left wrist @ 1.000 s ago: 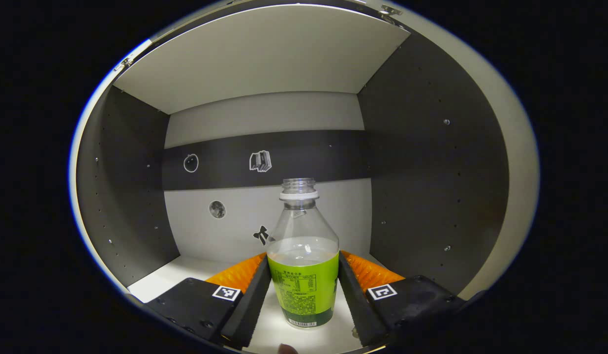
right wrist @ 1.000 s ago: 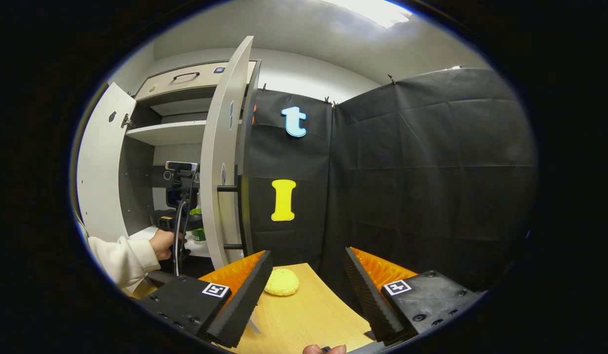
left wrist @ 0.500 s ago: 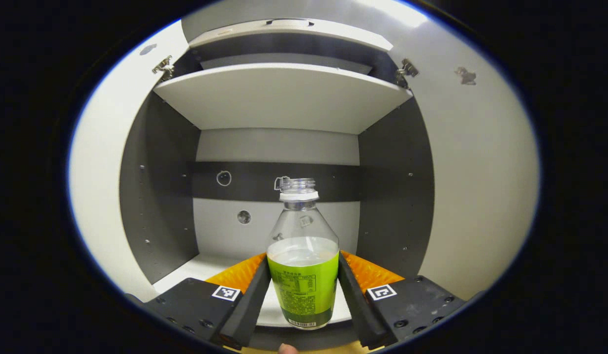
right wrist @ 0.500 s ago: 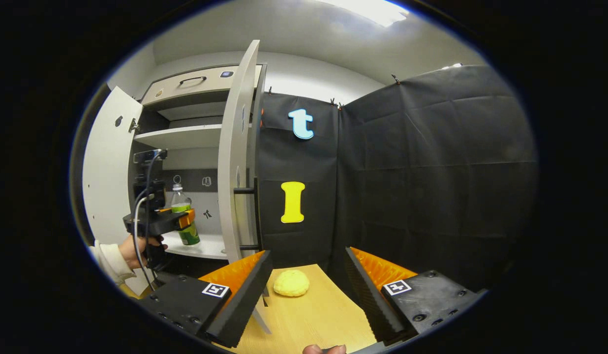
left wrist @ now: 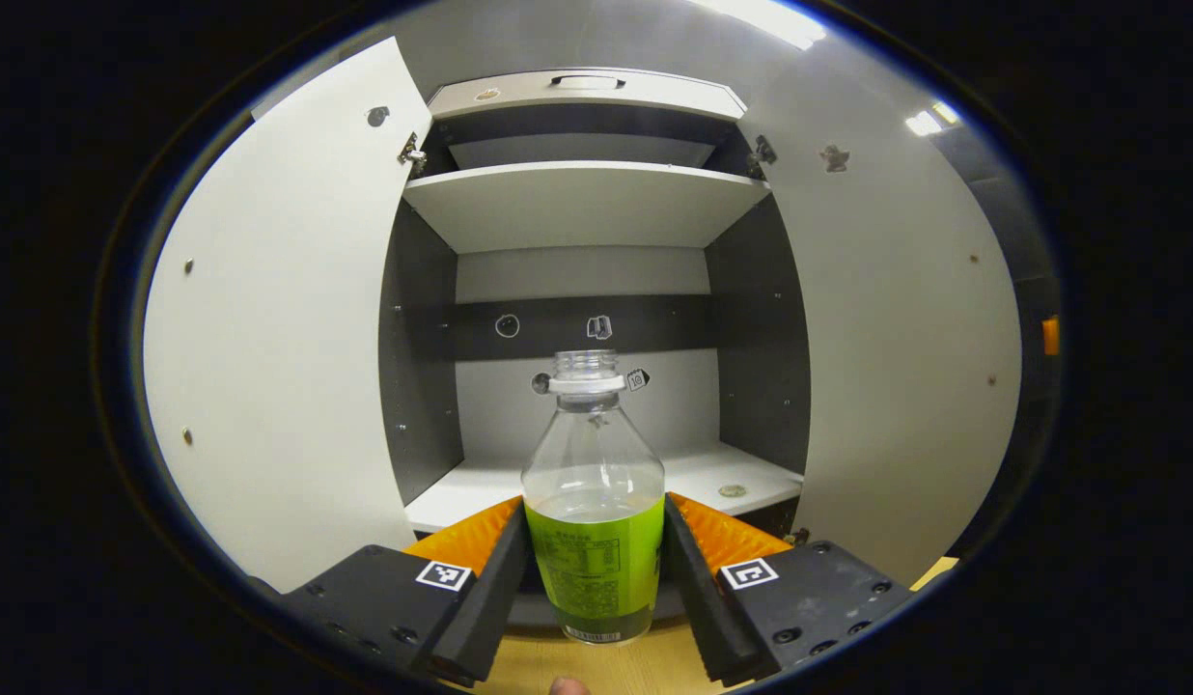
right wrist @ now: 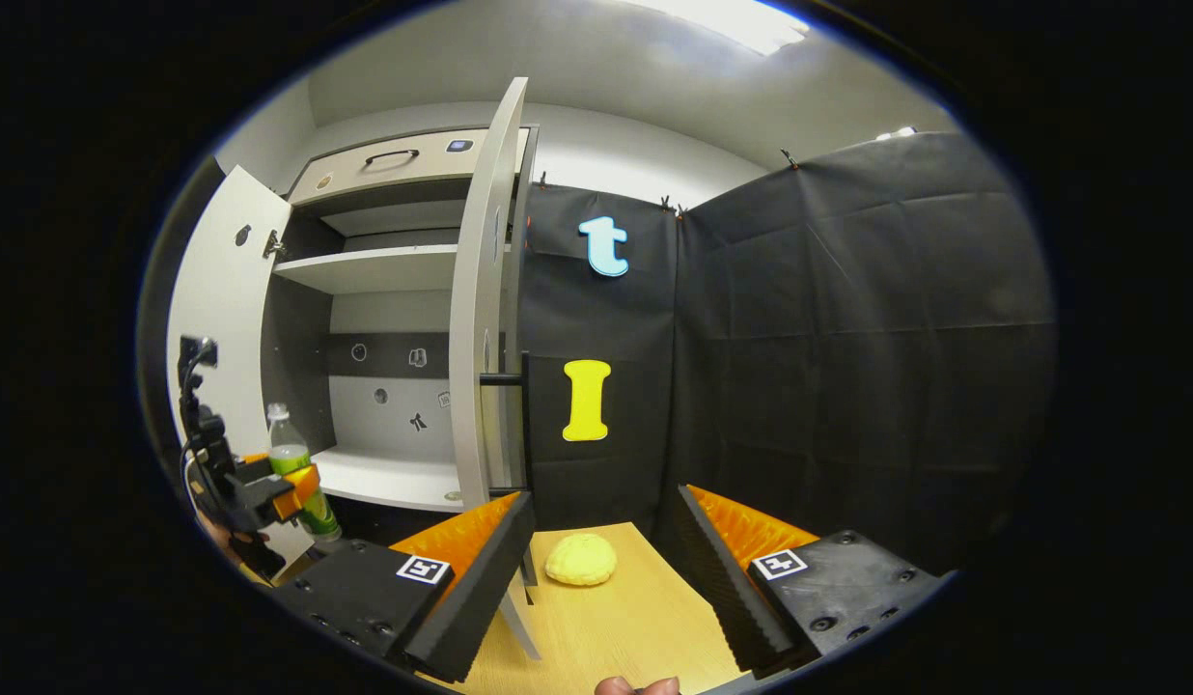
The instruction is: Grasp the bottle in the cabinet with the left hand and place it on the coaster, then close the right door with the right hand and the left door with the left hand.
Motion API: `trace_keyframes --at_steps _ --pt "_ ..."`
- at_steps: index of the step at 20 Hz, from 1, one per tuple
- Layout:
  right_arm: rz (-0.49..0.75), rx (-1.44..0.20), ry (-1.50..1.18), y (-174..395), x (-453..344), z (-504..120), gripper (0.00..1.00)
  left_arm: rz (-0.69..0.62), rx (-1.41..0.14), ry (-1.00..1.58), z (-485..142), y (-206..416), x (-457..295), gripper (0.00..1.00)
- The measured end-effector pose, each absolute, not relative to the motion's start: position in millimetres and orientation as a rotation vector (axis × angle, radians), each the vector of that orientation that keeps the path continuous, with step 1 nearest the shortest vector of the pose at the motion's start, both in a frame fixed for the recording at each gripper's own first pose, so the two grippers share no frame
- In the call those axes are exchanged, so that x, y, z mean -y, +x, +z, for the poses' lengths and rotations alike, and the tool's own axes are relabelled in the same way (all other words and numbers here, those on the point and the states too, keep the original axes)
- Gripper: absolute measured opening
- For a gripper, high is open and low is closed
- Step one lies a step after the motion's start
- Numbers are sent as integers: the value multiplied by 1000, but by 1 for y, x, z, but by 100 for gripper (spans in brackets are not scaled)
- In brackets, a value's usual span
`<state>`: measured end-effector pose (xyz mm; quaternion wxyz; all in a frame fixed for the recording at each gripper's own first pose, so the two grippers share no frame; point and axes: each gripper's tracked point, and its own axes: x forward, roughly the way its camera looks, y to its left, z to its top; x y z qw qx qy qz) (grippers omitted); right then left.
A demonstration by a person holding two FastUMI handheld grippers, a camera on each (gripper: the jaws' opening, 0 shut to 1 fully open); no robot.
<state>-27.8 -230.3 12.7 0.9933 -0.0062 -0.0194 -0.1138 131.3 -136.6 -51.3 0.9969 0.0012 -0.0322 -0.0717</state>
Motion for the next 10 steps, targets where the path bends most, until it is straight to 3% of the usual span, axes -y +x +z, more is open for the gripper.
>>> trace_keyframes --at_steps 10 --pt "-203 41 -61 -33 214 20 98 -282 50 -2 -163 22 171 78"
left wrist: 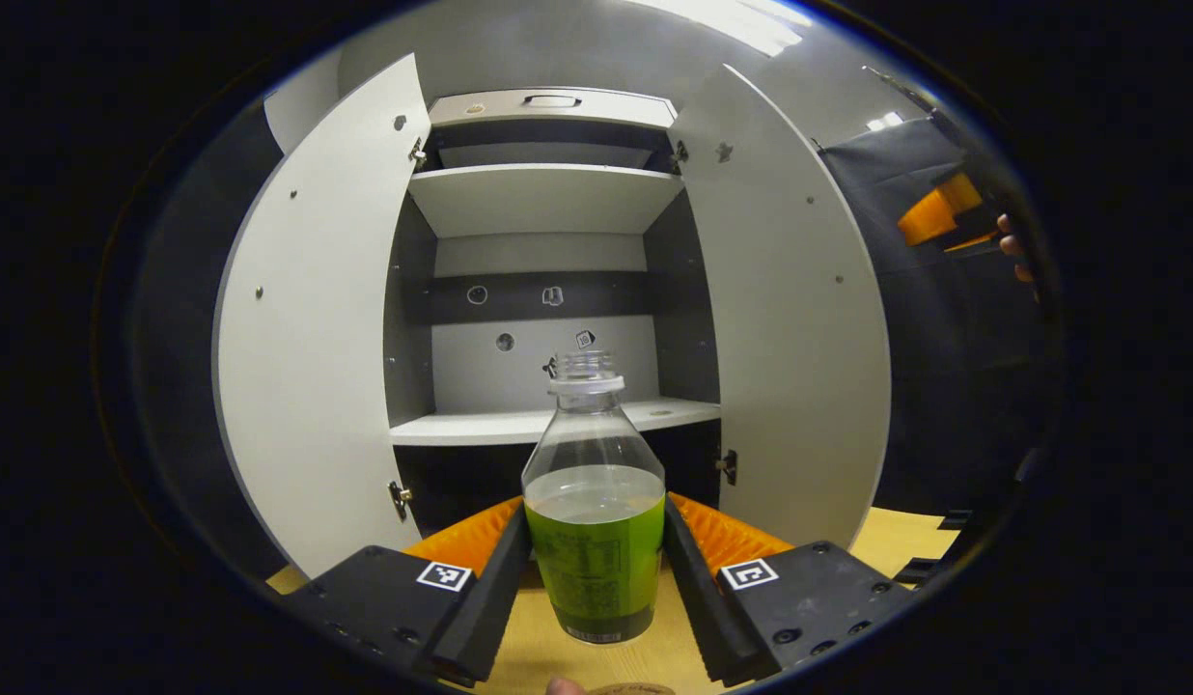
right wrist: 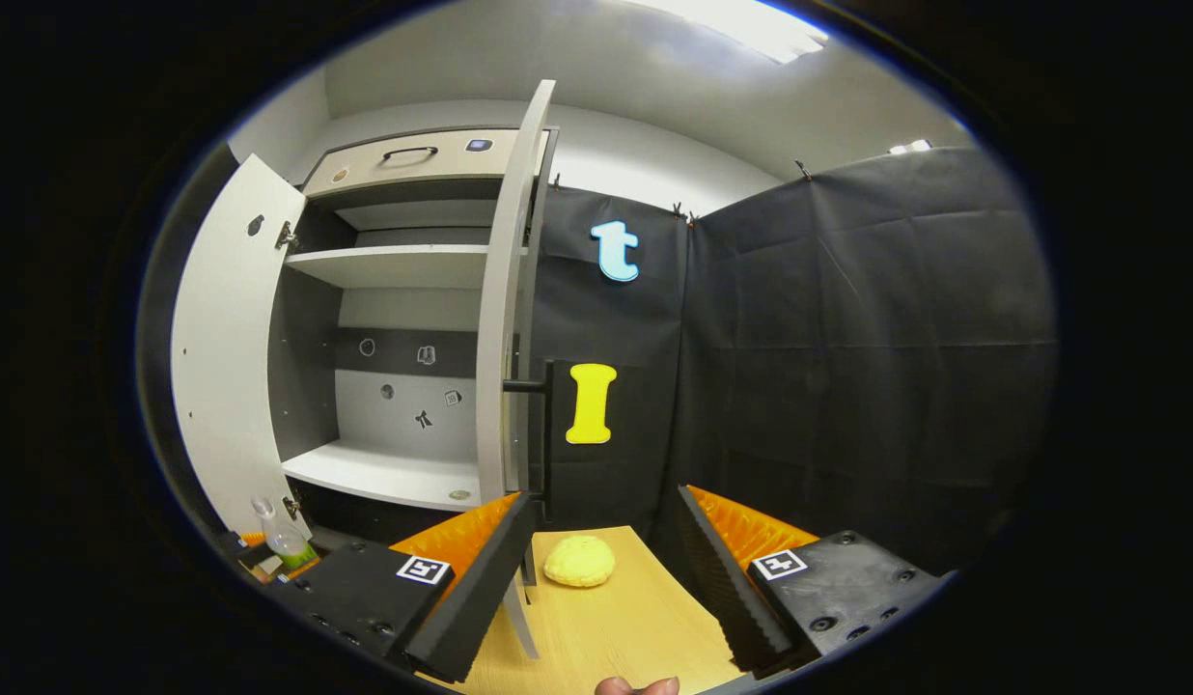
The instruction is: Grasp the bottle in the cabinet with the left hand and place it on the coaster, then close the right door with the right hand and the left door with the left hand.
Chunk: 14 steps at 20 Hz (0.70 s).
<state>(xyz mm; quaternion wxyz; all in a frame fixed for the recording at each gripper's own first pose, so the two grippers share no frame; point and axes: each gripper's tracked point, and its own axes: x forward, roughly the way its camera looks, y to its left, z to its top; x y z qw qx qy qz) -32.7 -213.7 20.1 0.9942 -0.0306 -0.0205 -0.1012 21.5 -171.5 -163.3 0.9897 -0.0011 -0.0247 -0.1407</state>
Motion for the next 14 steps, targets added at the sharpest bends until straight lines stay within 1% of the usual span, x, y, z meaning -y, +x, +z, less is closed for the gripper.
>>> trace_keyframes --at_steps 6,10,14 --pt "-204 21 -42 -36 213 22 97 -303 -72 -24 -241 3 174 79" --pt "-199 -10 -47 -38 212 17 98 -308 -83 -24 -272 -2 171 79" --pt "-211 -55 15 -34 210 9 98 -332 -85 -35 -292 -8 172 79"
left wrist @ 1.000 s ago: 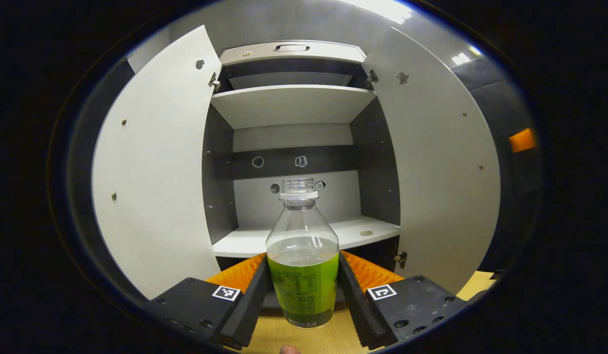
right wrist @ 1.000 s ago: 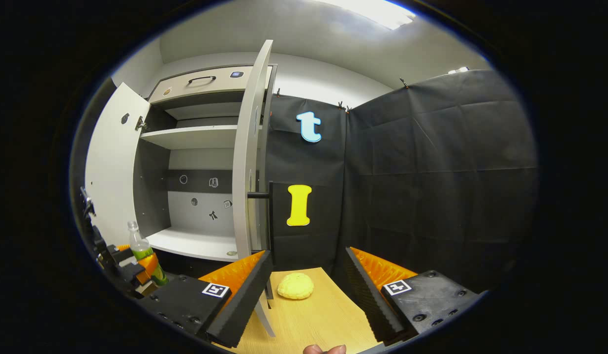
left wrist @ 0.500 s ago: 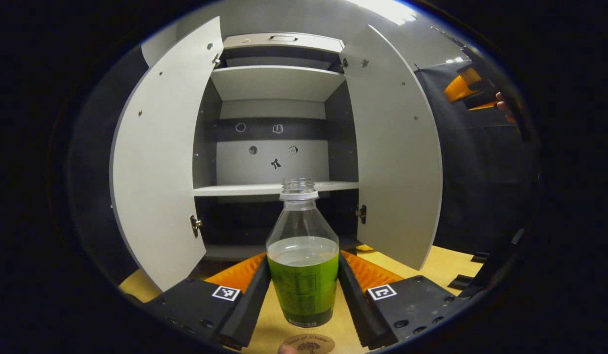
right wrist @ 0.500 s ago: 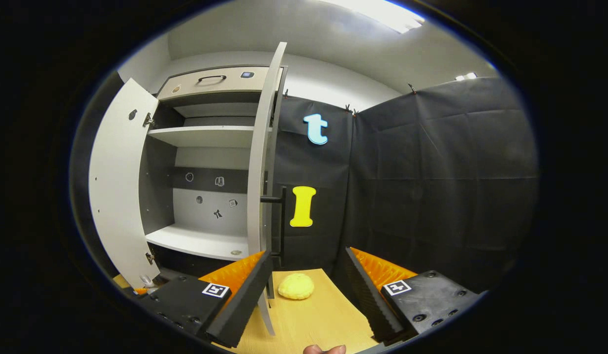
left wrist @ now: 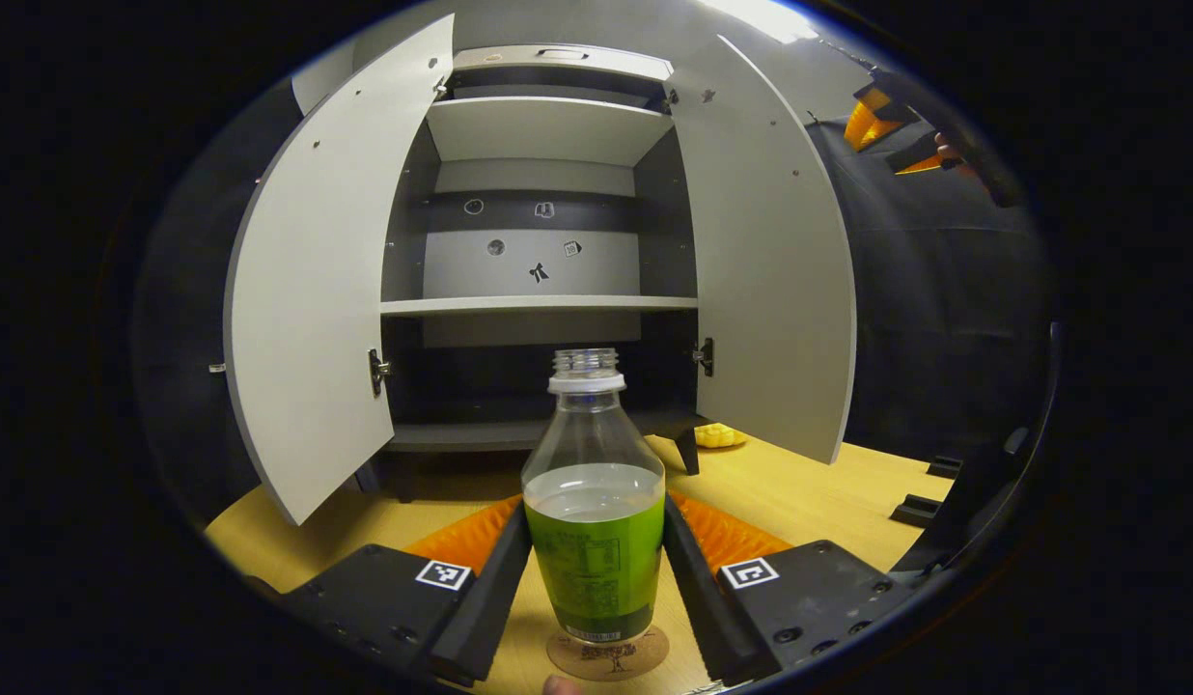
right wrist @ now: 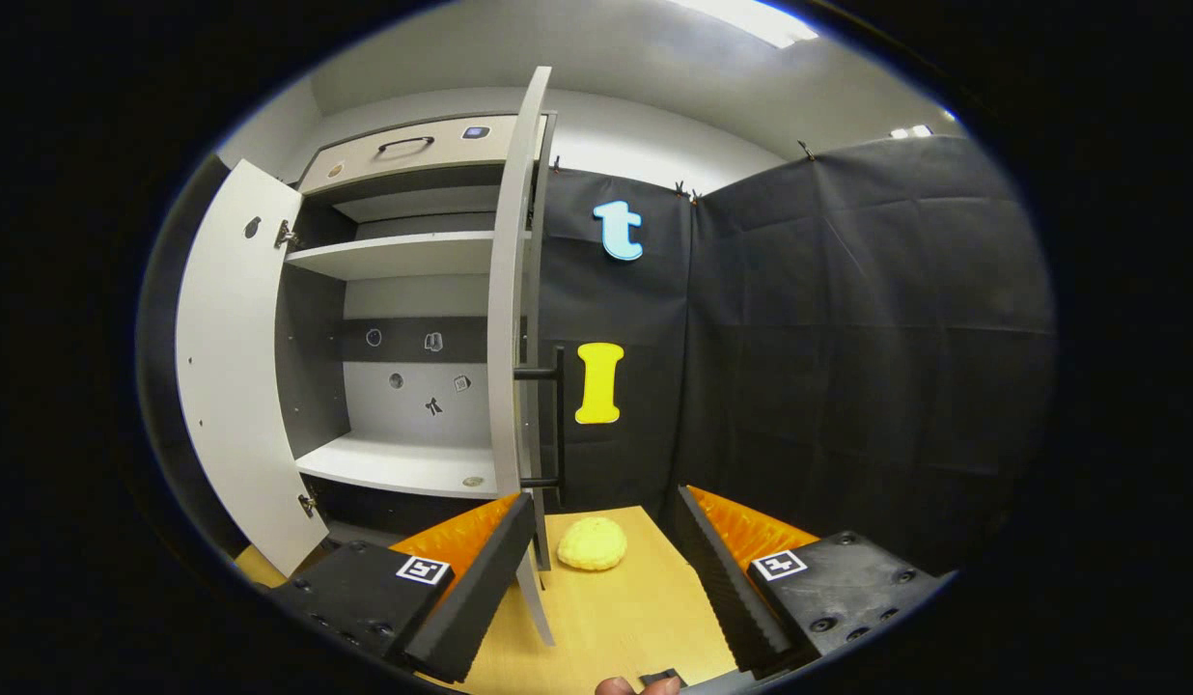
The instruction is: Grasp the bottle in the cabinet with the left hand and place it on the coaster, then close the right door with the right hand and the left door with the left hand.
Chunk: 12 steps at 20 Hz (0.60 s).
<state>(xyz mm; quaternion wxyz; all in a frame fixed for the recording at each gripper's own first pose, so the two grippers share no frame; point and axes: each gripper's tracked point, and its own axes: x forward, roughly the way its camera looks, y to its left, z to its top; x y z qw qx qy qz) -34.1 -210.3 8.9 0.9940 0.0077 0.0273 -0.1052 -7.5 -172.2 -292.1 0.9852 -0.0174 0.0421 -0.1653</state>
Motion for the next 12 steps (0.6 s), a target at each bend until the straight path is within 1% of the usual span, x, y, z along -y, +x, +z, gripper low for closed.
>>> trace_keyframes --at_steps 1,2,3,12 --pt "-221 -58 20 -34 212 8 98 -333 -88 -37 -298 -9 172 79" --pt "-229 -61 23 -35 214 8 94 -330 -91 -36 -302 -10 171 79" --pt "-238 -65 27 -35 216 8 98 -331 -91 -40 -308 -11 169 80" --pt "-295 -77 50 -43 227 14 98 -354 -70 -60 -327 -13 168 80"
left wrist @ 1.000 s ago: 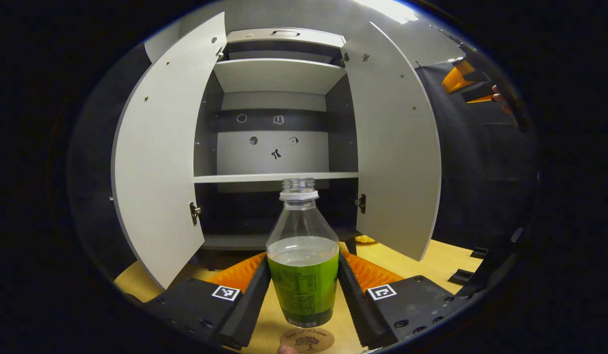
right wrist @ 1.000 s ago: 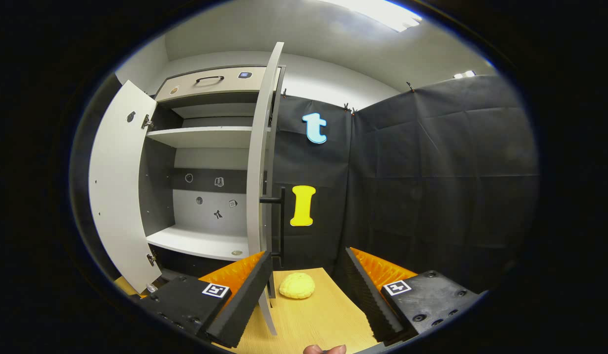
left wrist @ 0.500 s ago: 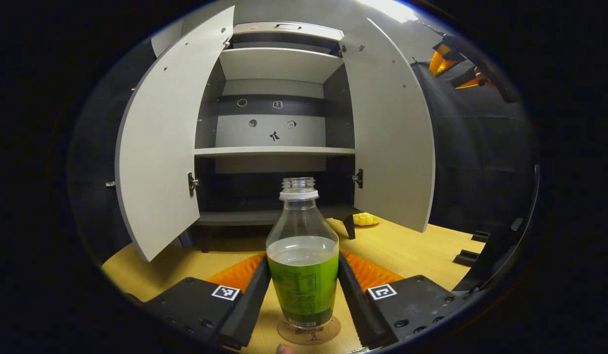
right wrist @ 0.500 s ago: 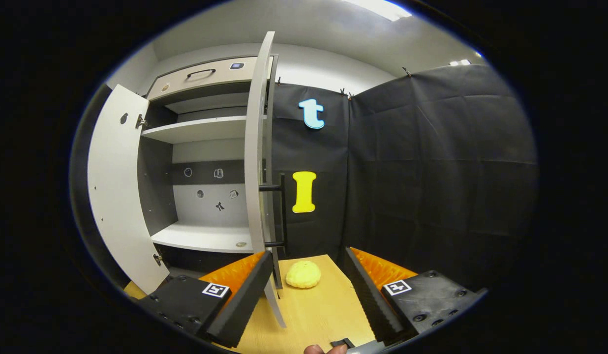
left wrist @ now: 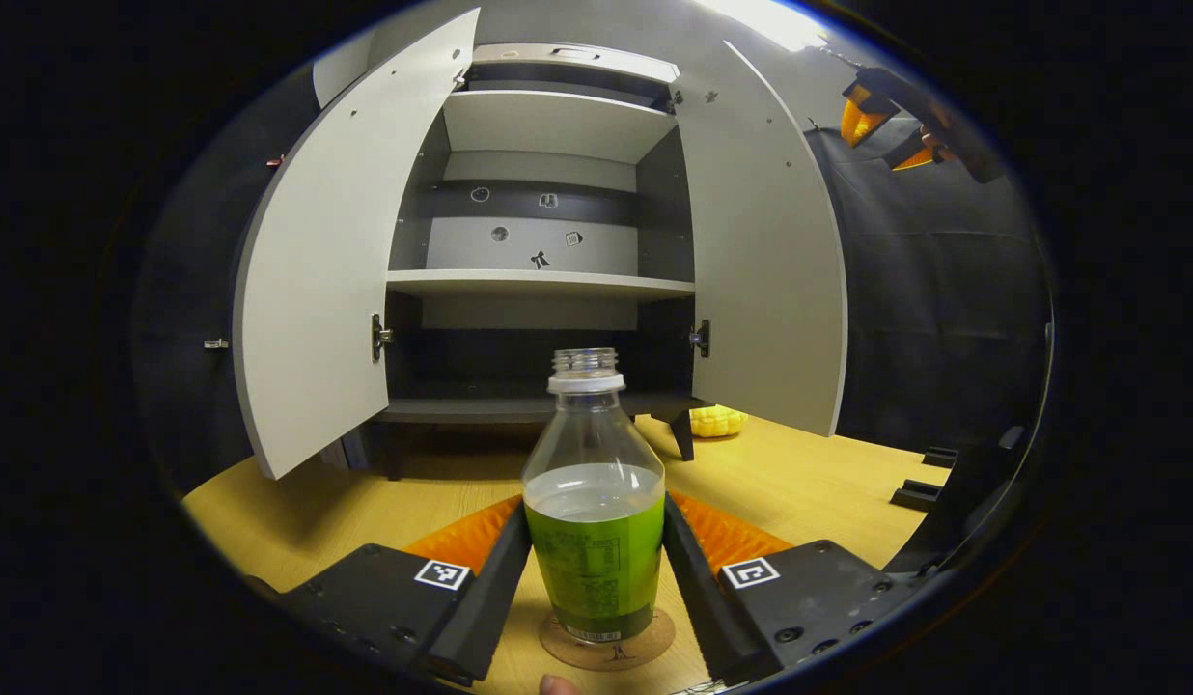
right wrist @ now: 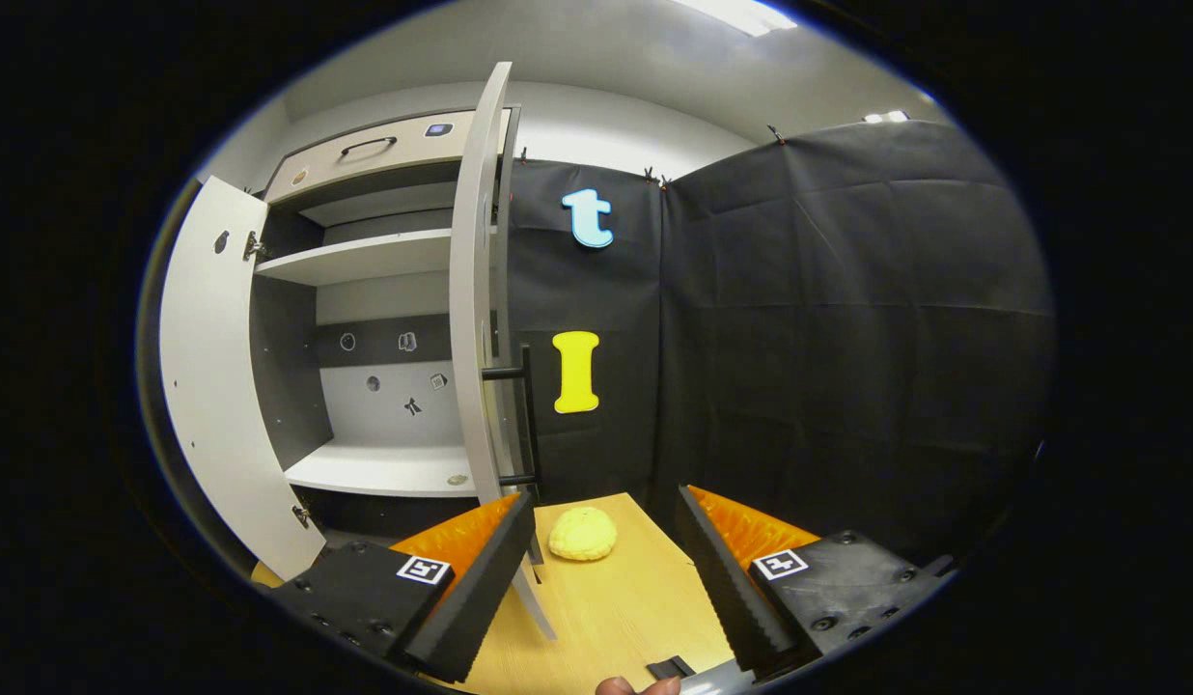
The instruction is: Grasp the bottle in the cabinet with the left hand and place it on the coaster, then close the right door with the right hand and the left door with the left hand.
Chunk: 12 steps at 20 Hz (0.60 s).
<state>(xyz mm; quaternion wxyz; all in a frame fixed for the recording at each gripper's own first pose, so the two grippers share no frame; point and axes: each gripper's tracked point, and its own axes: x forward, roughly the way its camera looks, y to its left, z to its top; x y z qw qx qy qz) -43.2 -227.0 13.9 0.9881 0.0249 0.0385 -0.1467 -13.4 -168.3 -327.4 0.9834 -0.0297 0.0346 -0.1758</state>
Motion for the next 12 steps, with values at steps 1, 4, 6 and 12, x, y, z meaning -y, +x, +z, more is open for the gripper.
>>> trace_keyframes --at_steps 1,4,6,12 --pt "-301 -82 57 -44 228 13 98 -365 -72 -60 -329 -13 170 80" --pt "-310 -87 75 -47 230 12 99 -374 -85 -68 -332 -16 172 82" --pt "-309 -82 74 -49 229 13 99 -375 -97 -59 -334 -15 173 85" --pt "-304 -83 79 -53 229 10 99 -404 -109 -38 -335 -24 175 96"
